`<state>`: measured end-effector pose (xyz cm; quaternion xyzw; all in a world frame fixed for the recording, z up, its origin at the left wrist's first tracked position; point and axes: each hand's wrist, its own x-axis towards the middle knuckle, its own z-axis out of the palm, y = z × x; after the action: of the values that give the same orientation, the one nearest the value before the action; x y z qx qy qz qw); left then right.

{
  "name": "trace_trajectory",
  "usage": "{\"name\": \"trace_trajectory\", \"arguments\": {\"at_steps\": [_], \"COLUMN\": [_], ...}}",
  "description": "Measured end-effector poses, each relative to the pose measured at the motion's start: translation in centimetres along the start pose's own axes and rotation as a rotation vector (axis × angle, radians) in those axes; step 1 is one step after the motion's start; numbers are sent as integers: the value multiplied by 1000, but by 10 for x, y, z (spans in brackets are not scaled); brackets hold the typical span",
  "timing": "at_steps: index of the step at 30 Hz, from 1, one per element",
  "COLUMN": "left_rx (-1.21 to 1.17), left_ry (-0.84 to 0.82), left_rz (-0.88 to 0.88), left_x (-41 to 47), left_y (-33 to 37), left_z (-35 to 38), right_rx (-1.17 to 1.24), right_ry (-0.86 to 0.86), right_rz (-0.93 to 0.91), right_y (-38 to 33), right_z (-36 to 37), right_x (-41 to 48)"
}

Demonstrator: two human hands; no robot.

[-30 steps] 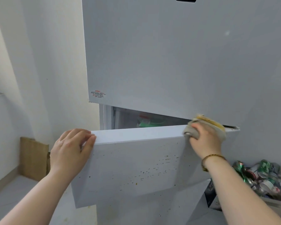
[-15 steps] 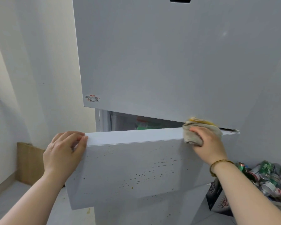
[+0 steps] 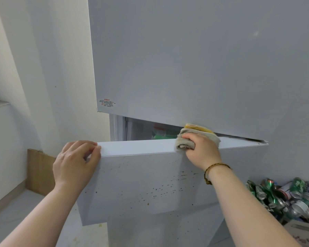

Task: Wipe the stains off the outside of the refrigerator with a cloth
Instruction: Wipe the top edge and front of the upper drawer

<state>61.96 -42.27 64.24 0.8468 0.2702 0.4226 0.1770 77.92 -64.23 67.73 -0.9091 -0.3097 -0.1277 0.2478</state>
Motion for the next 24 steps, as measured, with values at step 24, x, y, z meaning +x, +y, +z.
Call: {"name": "trace_trajectory", "arguments": {"at_steps": [24], "left_rx": [-450], "left_ry": [-169], "left_rz": [-392], "left_x": [36], "left_y": [-53], "left_z": [11], "right_rx": [-25], "right_ry": [196], "right_rz": [113], "right_y": [-18], "right_z": [27], "right_x": [2]}}
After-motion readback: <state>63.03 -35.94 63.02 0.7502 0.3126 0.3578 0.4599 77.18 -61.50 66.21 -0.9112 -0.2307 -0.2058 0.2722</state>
